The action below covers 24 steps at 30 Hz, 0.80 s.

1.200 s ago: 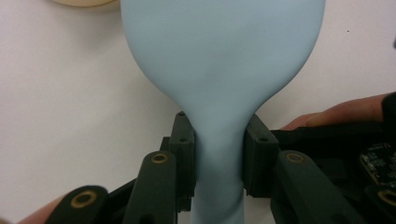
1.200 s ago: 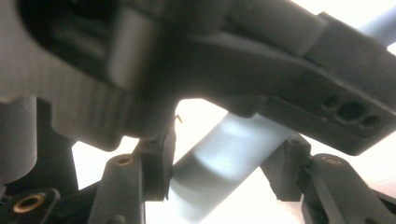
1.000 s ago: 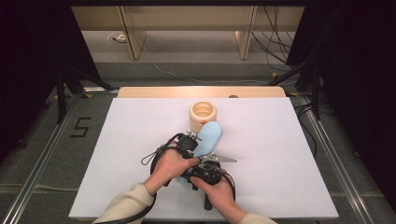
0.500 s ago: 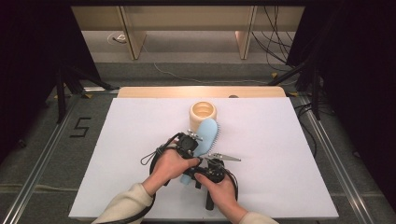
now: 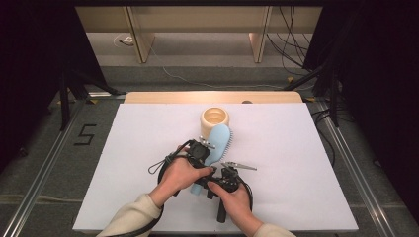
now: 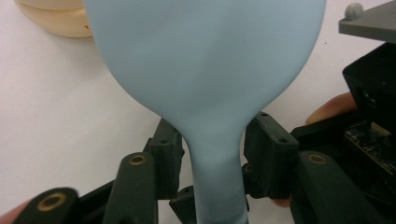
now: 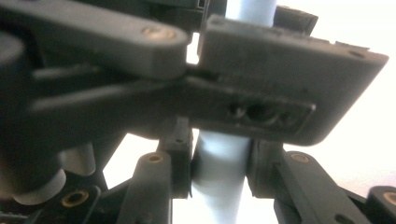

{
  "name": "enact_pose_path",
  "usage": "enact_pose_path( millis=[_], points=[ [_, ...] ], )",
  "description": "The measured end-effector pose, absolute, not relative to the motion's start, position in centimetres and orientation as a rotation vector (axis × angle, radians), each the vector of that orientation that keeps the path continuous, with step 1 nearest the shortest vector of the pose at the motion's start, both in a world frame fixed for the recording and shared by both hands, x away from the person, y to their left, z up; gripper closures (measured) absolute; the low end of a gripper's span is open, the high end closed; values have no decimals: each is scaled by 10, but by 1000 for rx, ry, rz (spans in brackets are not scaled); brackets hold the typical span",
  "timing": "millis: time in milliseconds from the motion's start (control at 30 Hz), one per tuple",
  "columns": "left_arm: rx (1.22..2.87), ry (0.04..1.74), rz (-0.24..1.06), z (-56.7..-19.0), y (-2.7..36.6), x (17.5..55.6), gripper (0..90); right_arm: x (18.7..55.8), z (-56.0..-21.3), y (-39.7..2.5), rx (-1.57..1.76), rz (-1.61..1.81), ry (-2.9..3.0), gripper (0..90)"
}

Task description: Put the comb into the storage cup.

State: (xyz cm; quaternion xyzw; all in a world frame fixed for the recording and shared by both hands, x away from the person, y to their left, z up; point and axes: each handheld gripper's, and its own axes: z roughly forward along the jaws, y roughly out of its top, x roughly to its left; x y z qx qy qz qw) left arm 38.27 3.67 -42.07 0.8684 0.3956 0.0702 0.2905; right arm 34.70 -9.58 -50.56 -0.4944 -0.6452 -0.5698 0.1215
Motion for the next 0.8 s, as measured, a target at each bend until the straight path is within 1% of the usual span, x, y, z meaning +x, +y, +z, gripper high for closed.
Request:
enact_pose_path(
  millis=[33,67,133,200,233,267,300,367,467,533,567,600,633,667,700,800],
  points=[
    [2309,1057,194,-420,37,383,538,347,-505,-96,-1442,-1665,-1883,676],
    [2303,1059,196,-420,37,383,496,347,-505,-96,-1438,-1667,-1890,676],
    [2300,1060,202,-418,38,383,448,347,-505,-96,-1437,-1669,-1890,676],
    [2309,1042,207,-416,39,382,438,347,-505,-97,-1441,-1669,-1885,676],
    [2309,1041,205,-415,39,381,407,348,-505,-97,-1446,-1668,-1871,676],
    [2305,1037,208,-414,39,381,407,348,-505,-97,-1446,-1668,-1871,676],
    [2306,1032,213,-412,39,381,384,348,-505,-97,-1446,-1669,-1873,676],
    [2312,1013,231,-410,40,380,356,348,-505,-97,-1441,-1674,-1879,676],
    [2321,992,279,-407,41,379,277,348,-504,-97,-1437,-1675,-1887,677],
    [2350,957,323,-404,43,379,263,348,-504,-97,-1440,-1672,-1886,676],
    [2348,953,338,-403,44,378,215,348,-505,-98,-1444,-1673,-1888,677],
    [2341,951,346,-401,45,378,215,348,-505,-98,-1444,-1673,-1888,677],
    [2345,939,344,-399,46,378,187,348,-505,-98,-1445,-1672,-1892,676],
    [2343,937,335,-398,47,377,187,348,-505,-98,-1445,-1672,-1892,676],
    [2339,932,328,-396,47,377,157,349,-505,-98,-1445,-1668,-1898,676],
    [2320,913,321,-391,49,376,154,349,-505,-98,-1446,-1666,-1903,676]
  ],
)
